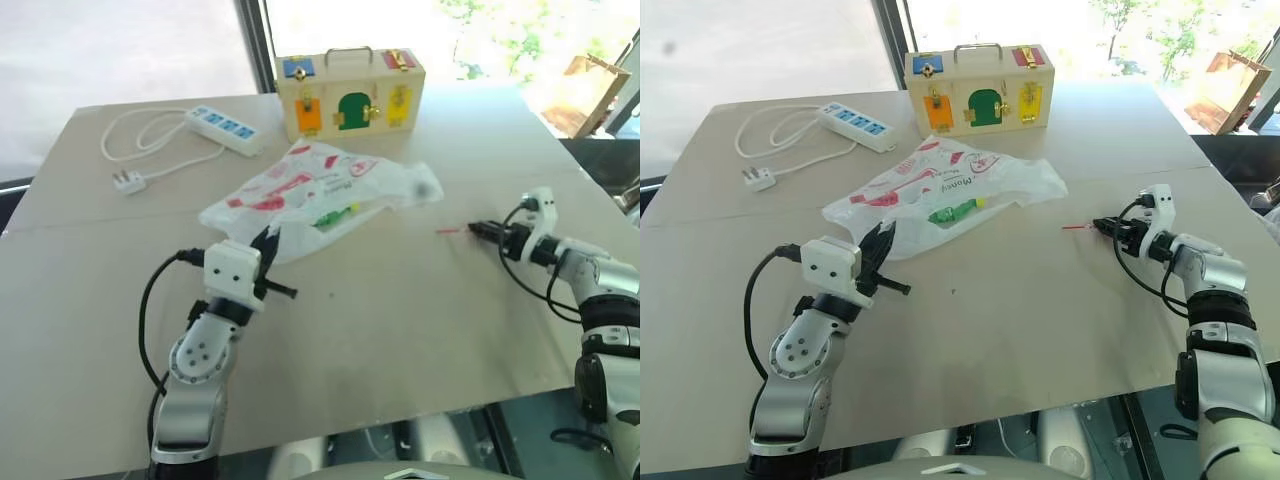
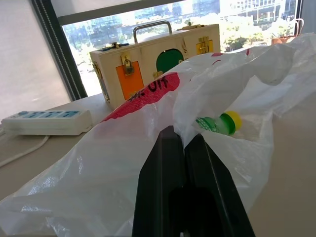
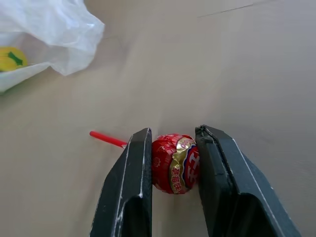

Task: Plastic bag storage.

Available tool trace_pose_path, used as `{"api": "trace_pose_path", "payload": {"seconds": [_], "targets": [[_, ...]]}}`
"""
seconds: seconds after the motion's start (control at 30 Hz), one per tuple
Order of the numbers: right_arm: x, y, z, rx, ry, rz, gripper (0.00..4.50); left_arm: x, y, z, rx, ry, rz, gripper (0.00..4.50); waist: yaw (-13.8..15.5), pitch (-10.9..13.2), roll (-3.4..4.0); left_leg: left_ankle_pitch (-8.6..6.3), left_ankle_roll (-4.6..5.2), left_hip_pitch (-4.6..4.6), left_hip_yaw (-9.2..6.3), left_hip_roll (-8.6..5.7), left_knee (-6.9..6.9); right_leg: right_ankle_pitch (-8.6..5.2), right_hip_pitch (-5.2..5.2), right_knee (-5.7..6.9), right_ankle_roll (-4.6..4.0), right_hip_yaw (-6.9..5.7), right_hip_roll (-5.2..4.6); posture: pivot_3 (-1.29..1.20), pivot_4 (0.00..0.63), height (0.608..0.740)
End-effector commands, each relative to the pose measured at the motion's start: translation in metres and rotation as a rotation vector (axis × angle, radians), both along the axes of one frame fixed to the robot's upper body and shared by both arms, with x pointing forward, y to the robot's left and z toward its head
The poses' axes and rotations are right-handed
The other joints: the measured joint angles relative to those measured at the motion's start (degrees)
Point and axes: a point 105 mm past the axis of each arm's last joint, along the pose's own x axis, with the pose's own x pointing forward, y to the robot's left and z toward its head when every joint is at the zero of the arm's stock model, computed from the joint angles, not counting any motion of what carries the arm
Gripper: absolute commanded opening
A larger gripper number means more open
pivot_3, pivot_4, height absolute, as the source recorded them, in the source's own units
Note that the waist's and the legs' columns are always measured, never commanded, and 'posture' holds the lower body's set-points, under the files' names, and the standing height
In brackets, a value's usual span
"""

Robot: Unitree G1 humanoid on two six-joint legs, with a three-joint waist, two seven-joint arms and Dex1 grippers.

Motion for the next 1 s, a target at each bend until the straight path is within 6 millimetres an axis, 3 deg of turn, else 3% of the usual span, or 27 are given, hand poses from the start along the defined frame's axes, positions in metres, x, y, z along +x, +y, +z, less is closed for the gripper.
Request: {"api": "trace_pose_path", "payload": {"seconds": [0.03,0.13,0.2,0.27,0.37,0.43,0.53,0.6,0.63,0.67,0.77,0.83,0.9,1.0], "targets": [[-0.010,0.049,0.051,0.100,-0.123,0.170,0.84,-0.006,-0.007,0.013,-0.011,-0.053,-0.028,0.00,-0.2,0.0,0.02,0.00,0.00,-0.01,0.00,0.05,0.00,0.00,-0.03,0.01,0.00,0.00,0.02,0.00,0.150,0.740],[-0.021,0.090,0.054,0.072,-0.122,0.278,0.84,-0.008,-0.012,0.013,-0.020,-0.055,-0.052,0.00,-0.1,0.0,0.03,0.00,0.00,0.00,-0.03,0.09,-0.01,0.00,-0.05,0.10,-0.01,-0.02,0.04,0.00,0.150,0.740],[-0.022,0.106,0.055,0.046,-0.118,0.298,0.84,-0.009,-0.014,0.016,-0.028,-0.067,-0.067,0.00,0.1,0.0,0.03,0.00,0.00,0.00,-0.06,0.08,-0.01,-0.01,-0.05,0.12,-0.01,-0.06,0.02,0.00,0.150,0.740],[-0.021,0.122,0.058,0.051,-0.111,0.315,0.84,-0.009,-0.016,0.019,-0.033,-0.082,-0.080,0.00,0.5,0.0,0.03,0.00,0.00,-0.07,-0.12,0.03,0.01,-0.01,-0.06,0.10,-0.02,-0.12,-0.05,0.00,0.150,0.740],[-0.020,0.171,0.063,0.030,-0.130,0.376,0.84,-0.012,-0.024,0.026,-0.046,-0.112,-0.126,0.00,-0.1,0.0,0.03,0.00,-0.01,-0.19,-0.09,-0.04,0.02,0.00,-0.18,0.08,-0.01,-0.10,-0.12,0.00,0.150,0.740],[-0.012,0.191,0.066,0.034,-0.145,0.349,0.84,-0.013,-0.027,0.027,-0.054,-0.114,-0.146,0.00,-0.3,0.0,0.03,0.00,-0.01,-0.20,-0.04,-0.03,0.02,0.00,-0.32,0.19,-0.01,-0.07,-0.12,0.00,0.150,0.740],[-0.006,0.223,0.098,0.179,-0.184,0.336,0.84,-0.014,-0.029,0.022,-0.043,-0.105,-0.158,0.00,0.0,0.0,0.04,0.02,-0.05,-0.30,-0.02,-0.05,0.01,-0.02,-0.59,0.54,-0.04,-0.04,-0.11,0.00,0.150,0.740],[-0.003,0.235,0.115,0.238,-0.204,0.325,0.84,-0.013,-0.028,0.021,-0.043,-0.104,-0.149,0.00,0.1,0.0,0.04,0.02,-0.06,-0.32,-0.04,-0.05,0.01,-0.02,-0.60,0.54,-0.04,-0.06,-0.09,0.00,0.150,0.740],[0.001,0.236,0.118,0.222,-0.223,0.302,0.84,-0.013,-0.027,0.021,-0.045,-0.104,-0.144,0.00,0.1,0.0,0.04,0.03,-0.06,-0.33,-0.05,-0.08,0.01,-0.02,-0.59,0.53,-0.04,-0.07,-0.11,0.00,0.150,0.740],[0.004,0.235,0.117,0.190,-0.243,0.283,1.55,-0.012,-0.027,0.021,-0.046,-0.106,-0.141,0.00,0.1,0.0,0.03,0.03,-0.06,-0.35,-0.04,-0.09,0.01,-0.01,-0.59,0.51,-0.03,-0.06,-0.12,0.00,0.150,0.740],[0.002,0.228,0.107,0.108,-0.282,0.307,2.79,-0.011,-0.024,0.021,-0.052,-0.108,-0.126,0.00,0.2,0.0,-0.01,0.02,-0.05,-0.33,-0.08,-0.18,0.01,-0.01,-0.54,0.47,-0.03,-0.11,-0.20,0.00,0.150,0.740],[-0.007,0.213,0.092,0.008,-0.319,0.363,3.74,-0.010,-0.019,0.021,-0.068,-0.106,-0.098,0.00,0.2,0.0,-0.01,0.02,-0.05,-0.33,-0.07,-0.20,0.01,-0.01,-0.53,0.45,-0.03,-0.11,-0.21,0.00,0.150,0.740],[-0.017,0.193,0.083,-0.047,-0.322,0.413,4.35,-0.007,-0.014,0.022,-0.091,-0.103,-0.073,0.00,0.3,0.0,0.00,0.02,-0.05,-0.35,-0.09,-0.21,0.01,-0.01,-0.53,0.42,-0.02,-0.12,-0.21,0.00,0.150,0.740],[-0.029,0.160,0.076,-0.125,-0.317,0.457,4.46,-0.004,-0.007,0.025,-0.134,-0.101,-0.045,0.00,0.1,0.0,0.01,0.02,-0.03,-0.39,-0.07,-0.21,0.01,-0.01,-0.54,0.40,-0.01,-0.12,-0.21,0.00,0.150,0.740]]}}
